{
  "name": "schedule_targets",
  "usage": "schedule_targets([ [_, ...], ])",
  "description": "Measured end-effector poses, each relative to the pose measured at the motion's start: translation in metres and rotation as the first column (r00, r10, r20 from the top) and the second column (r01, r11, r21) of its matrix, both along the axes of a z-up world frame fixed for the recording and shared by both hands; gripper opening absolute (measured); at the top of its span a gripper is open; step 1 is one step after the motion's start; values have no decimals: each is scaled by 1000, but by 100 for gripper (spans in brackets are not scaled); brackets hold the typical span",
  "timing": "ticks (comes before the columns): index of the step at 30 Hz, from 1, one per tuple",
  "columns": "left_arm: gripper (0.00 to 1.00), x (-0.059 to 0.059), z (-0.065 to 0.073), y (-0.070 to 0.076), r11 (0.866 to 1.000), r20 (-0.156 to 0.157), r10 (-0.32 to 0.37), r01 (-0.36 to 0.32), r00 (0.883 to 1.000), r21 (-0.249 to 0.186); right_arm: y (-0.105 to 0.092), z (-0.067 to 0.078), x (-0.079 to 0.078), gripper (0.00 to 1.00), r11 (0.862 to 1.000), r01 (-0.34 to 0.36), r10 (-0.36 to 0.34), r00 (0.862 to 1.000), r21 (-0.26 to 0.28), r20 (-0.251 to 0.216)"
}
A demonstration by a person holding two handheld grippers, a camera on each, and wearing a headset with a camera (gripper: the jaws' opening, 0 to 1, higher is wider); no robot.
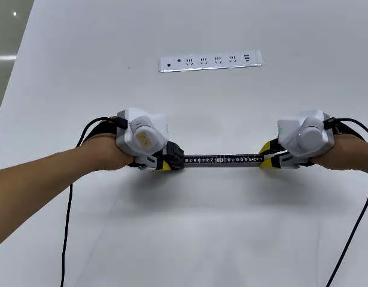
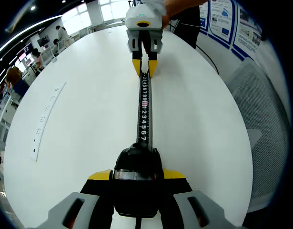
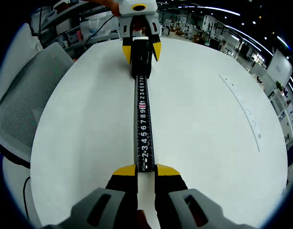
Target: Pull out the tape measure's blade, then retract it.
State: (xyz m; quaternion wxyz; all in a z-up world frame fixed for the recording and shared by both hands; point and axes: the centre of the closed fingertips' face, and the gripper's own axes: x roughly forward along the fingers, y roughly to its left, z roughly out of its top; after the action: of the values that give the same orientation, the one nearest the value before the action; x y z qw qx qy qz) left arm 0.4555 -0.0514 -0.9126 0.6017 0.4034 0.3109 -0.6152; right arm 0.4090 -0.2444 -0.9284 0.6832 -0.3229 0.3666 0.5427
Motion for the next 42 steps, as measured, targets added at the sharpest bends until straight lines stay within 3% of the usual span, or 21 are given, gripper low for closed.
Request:
schedule_targets([
  [42,34,-2,1,-1,1000,-6,-5,6,1000,11,-48,-4,-3,11,999,32,-32,999,-22,-14],
])
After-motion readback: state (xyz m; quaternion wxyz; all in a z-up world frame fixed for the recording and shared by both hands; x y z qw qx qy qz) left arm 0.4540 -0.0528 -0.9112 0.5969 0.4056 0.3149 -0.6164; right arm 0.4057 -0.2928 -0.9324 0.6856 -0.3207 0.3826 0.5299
